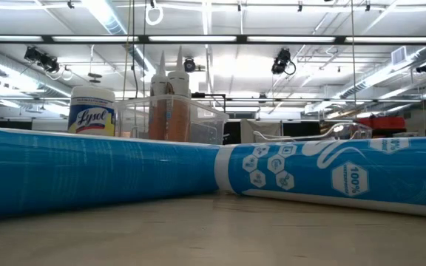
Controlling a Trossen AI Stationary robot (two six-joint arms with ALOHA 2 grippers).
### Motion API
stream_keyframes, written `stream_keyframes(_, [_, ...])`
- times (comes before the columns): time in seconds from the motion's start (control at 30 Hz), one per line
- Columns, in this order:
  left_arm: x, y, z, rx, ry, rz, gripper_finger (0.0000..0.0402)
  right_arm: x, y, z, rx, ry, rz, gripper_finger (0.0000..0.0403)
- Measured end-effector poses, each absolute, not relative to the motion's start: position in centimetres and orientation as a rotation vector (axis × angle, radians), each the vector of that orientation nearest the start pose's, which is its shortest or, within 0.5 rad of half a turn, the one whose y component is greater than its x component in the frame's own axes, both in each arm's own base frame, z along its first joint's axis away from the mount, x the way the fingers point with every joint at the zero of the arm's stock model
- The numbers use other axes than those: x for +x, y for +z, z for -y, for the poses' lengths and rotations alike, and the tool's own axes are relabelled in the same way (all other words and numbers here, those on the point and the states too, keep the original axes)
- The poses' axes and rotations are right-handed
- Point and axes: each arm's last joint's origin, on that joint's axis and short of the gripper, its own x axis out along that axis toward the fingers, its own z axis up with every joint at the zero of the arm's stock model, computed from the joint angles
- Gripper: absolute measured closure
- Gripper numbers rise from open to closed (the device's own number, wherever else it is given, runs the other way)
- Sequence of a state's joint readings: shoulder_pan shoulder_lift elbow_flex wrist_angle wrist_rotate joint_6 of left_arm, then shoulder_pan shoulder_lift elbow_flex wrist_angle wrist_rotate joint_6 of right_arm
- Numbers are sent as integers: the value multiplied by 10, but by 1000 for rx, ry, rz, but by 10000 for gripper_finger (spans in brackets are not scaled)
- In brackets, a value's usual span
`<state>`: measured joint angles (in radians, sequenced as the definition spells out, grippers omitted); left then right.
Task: Pick & place silicon tubes, Sealant and Lysol wipes
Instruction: Put the top blue sealant into the right transparent bin
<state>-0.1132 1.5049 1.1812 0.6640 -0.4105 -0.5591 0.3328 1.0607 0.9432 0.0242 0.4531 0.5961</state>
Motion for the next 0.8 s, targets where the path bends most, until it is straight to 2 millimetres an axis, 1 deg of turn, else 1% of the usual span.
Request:
stream_keyframes(0.17, [342, 379, 25, -586, 167, 415, 90, 227, 356, -61, 564, -156, -45, 196])
stream_keyframes(0.33, [343, 379, 22, -588, 163, 414, 88, 228, 355, -59, 566, -144, -51, 196])
stream_keyframes(0.4, [343, 378, 19, -605, 168, 412, 82, 229, 355, -59, 564, -146, -54, 196])
stream_keyframes(0.53, [343, 379, 12, -629, 177, 425, 57, 231, 353, -60, 564, -129, -65, 196])
stream_keyframes(0.63, [344, 379, 8, -635, 148, 425, 43, 235, 350, -62, 567, -120, -85, 196])
stream_keyframes(0.8, [344, 379, 6, -663, 117, 418, 40, 241, 343, -64, 562, -110, -119, 196])
